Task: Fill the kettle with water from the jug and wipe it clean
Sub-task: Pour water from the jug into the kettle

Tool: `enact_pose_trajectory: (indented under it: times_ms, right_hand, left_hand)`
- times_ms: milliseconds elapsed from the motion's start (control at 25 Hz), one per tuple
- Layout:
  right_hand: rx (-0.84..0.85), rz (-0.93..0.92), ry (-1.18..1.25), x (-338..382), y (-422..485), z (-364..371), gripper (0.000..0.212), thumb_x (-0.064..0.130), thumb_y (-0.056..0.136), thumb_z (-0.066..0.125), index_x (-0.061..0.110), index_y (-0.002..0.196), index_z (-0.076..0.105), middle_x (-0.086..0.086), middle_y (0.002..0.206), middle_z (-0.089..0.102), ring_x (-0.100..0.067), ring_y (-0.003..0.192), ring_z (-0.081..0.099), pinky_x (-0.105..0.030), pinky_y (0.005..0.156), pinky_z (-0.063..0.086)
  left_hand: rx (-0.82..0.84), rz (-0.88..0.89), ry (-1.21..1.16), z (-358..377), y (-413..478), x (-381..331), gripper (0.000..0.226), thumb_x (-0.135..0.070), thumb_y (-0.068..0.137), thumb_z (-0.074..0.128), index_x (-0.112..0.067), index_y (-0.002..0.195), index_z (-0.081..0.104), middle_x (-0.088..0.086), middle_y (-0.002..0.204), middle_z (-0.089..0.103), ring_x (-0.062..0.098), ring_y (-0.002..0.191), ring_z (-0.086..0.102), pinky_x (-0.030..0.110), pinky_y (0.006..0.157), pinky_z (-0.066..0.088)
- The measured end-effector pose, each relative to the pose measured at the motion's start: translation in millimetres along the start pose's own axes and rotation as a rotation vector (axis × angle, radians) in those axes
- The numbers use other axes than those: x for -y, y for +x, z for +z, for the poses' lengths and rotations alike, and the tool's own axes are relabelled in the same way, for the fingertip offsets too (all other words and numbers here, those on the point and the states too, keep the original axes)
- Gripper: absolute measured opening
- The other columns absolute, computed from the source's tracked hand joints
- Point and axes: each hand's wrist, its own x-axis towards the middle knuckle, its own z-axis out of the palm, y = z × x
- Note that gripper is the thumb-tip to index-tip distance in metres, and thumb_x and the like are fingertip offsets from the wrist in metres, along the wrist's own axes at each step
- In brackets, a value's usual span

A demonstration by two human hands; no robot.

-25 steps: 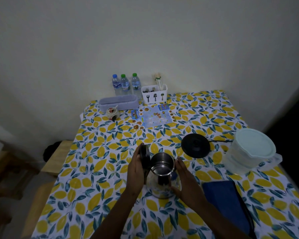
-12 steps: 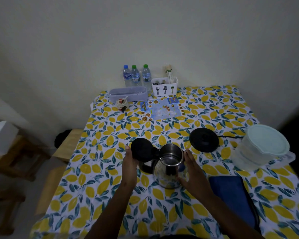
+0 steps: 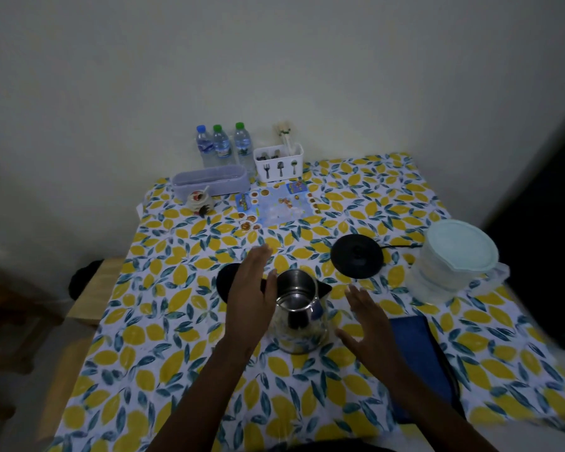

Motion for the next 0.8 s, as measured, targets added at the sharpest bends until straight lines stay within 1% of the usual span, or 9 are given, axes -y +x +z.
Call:
enact_pose_trajectory:
  times_ms: [80, 160, 240, 280, 400, 480, 600, 720, 800]
  right_hand:
    - [-0.035, 0.08, 0.0, -14.8, -5.5, -14.8, 0.077, 0.044, 0.087, 0.063, 0.027, 0.149, 0.022, 0.004, 0.158, 0.019, -0.019, 0.148, 0.012, -0.043, 0.116, 0.023]
    - [-0.088, 0.16, -0.013, -31.6, -11.8, -30.2, 0.075, 0.04, 0.086, 0.066, 0.024, 0.149, 0.027, 0.004, 0.158, 0.021, -0.018, 0.148, 0.013, -0.044, 0.118, 0.024]
    - [-0.139, 0.229, -0.031, -51.2, -20.1, -46.3, 0.073, 0.036, 0.087, 0.066, 0.019, 0.148, 0.03, 0.001, 0.158, 0.024, -0.02, 0.148, 0.016, -0.048, 0.118, 0.024]
    - [-0.162, 0.263, -0.042, -60.8, -24.3, -54.3, 0.071, 0.034, 0.087, 0.066, 0.018, 0.148, 0.032, 0.001, 0.157, 0.024, -0.02, 0.147, 0.016, -0.05, 0.118, 0.025]
    - [-0.246, 0.355, -0.07, -91.2, -38.4, -75.8, 0.067, 0.029, 0.088, 0.067, 0.015, 0.146, 0.036, 0.002, 0.155, 0.025, -0.022, 0.146, 0.021, -0.051, 0.117, 0.026]
    - [-0.324, 0.403, -0.082, -112.9, -46.5, -89.7, 0.064, 0.028, 0.087, 0.068, 0.01, 0.143, 0.042, -0.004, 0.153, 0.032, -0.026, 0.144, 0.029, -0.049, 0.115, 0.03]
    - [-0.408, 0.486, -0.061, -140.7, -48.2, -110.8, 0.063, 0.029, 0.087, 0.068, 0.01, 0.141, 0.043, -0.009, 0.151, 0.041, -0.021, 0.142, 0.031, -0.045, 0.115, 0.03]
    - [-0.487, 0.527, -0.005, -166.7, -35.6, -135.1, 0.057, 0.024, 0.089, 0.065, 0.007, 0.14, 0.045, -0.012, 0.148, 0.045, -0.025, 0.14, 0.035, -0.042, 0.113, 0.029]
    - [-0.541, 0.551, 0.051, -180.0, -21.5, -151.1, 0.051, 0.025, 0.093, 0.058, 0.007, 0.139, 0.045, -0.013, 0.147, 0.046, -0.026, 0.138, 0.039, -0.041, 0.113, 0.031]
  left_hand:
    - [0.136, 0.058, 0.016, 24.1, 4.2, -17.4, 0.045, -0.035, 0.1, 0.041, -0.027, 0.144, 0.037, -0.004, 0.154, 0.036, 0.011, 0.145, 0.025, 0.029, 0.117, 0.027]
    - [0.272, 0.09, 0.027, 53.0, 7.8, -31.3, 0.046, -0.033, 0.101, 0.042, -0.028, 0.146, 0.033, -0.007, 0.157, 0.029, 0.008, 0.147, 0.017, 0.031, 0.119, 0.024]
    - [0.389, 0.152, 0.041, 82.1, 11.3, -46.9, 0.049, -0.036, 0.101, 0.042, -0.028, 0.147, 0.029, -0.014, 0.156, 0.021, 0.001, 0.144, 0.007, 0.03, 0.118, 0.017]
    - [0.431, 0.199, 0.038, 96.1, 12.9, -54.3, 0.05, -0.037, 0.101, 0.042, -0.028, 0.148, 0.028, -0.015, 0.155, 0.019, -0.001, 0.142, 0.005, 0.029, 0.118, 0.016]
    - [0.529, 0.305, 0.023, 137.2, 17.5, -79.0, 0.051, -0.037, 0.1, 0.042, -0.025, 0.148, 0.029, -0.006, 0.158, 0.024, 0.001, 0.143, 0.007, 0.032, 0.119, 0.017]
    - [0.585, 0.341, 0.018, 164.3, 20.9, -98.6, 0.051, -0.037, 0.1, 0.043, -0.024, 0.148, 0.03, -0.004, 0.158, 0.027, 0.004, 0.145, 0.01, 0.034, 0.12, 0.021]
    - [0.633, 0.393, 0.009, 198.8, 30.0, -127.0, 0.051, -0.031, 0.1, 0.046, -0.018, 0.147, 0.033, 0.001, 0.157, 0.03, 0.014, 0.148, 0.017, 0.039, 0.121, 0.025]
    - [0.668, 0.47, 0.062, 231.1, 42.9, -152.8, 0.052, -0.028, 0.1, 0.045, -0.012, 0.147, 0.031, 0.006, 0.158, 0.027, 0.02, 0.149, 0.016, 0.041, 0.122, 0.021]
    - [0.677, 0.506, 0.111, 250.2, 49.9, -167.5, 0.054, -0.03, 0.1, 0.044, -0.012, 0.148, 0.028, 0.006, 0.16, 0.023, 0.021, 0.15, 0.012, 0.041, 0.123, 0.018]
